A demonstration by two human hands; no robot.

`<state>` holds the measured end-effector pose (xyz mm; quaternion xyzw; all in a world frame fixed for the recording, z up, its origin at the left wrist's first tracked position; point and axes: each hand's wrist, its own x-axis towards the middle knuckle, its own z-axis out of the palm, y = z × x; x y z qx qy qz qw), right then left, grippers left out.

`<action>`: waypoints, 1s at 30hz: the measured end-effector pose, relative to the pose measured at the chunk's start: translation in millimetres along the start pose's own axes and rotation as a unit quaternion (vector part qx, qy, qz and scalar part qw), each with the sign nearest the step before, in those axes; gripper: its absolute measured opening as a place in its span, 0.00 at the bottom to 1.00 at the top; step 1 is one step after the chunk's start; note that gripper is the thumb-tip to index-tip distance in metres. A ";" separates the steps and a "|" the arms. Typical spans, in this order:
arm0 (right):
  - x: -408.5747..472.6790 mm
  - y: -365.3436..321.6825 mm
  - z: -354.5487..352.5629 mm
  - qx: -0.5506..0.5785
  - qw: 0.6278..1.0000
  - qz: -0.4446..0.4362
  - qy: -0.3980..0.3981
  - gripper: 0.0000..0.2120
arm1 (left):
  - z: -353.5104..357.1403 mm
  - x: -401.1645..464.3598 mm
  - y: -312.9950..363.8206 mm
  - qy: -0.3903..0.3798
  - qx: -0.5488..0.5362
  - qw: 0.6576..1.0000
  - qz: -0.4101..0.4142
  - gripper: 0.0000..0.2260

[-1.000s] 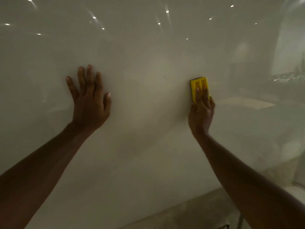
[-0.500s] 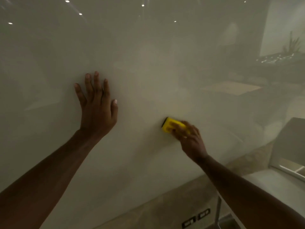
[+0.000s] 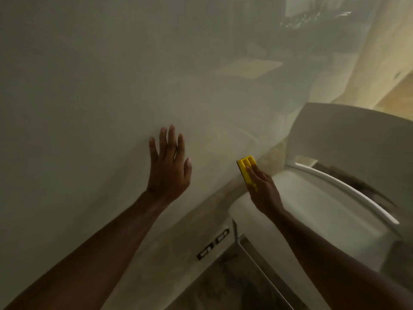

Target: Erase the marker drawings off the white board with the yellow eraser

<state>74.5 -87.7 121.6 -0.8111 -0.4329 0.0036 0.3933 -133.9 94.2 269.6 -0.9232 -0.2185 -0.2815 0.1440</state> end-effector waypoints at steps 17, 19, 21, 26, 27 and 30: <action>-60.4 146.7 14.5 -0.147 0.946 0.116 -0.263 0.33 | 206.7 -51.3 164.0 -0.368 -0.174 0.913 0.041 0.34; -64.7 152.4 20.2 -0.158 0.936 0.113 -0.292 0.33 | 219.2 -62.7 171.1 -0.402 -0.176 0.897 0.043 0.34; -67.7 157.4 26.3 -0.165 0.929 0.110 -0.312 0.33 | 227.8 -72.9 173.6 -0.416 -0.178 0.891 0.043 0.34; -65.9 160.1 39.1 -0.200 0.914 0.083 -0.344 0.33 | 232.0 -89.8 173.5 -0.435 -0.182 0.881 0.033 0.34; -65.3 161.2 41.8 -0.211 0.913 0.074 -0.341 0.32 | 232.1 -92.6 172.7 -0.436 -0.179 0.882 0.032 0.34; -65.5 161.4 43.6 -0.214 0.911 0.068 -0.346 0.31 | 228.3 -99.7 169.3 -0.439 -0.173 0.881 0.014 0.34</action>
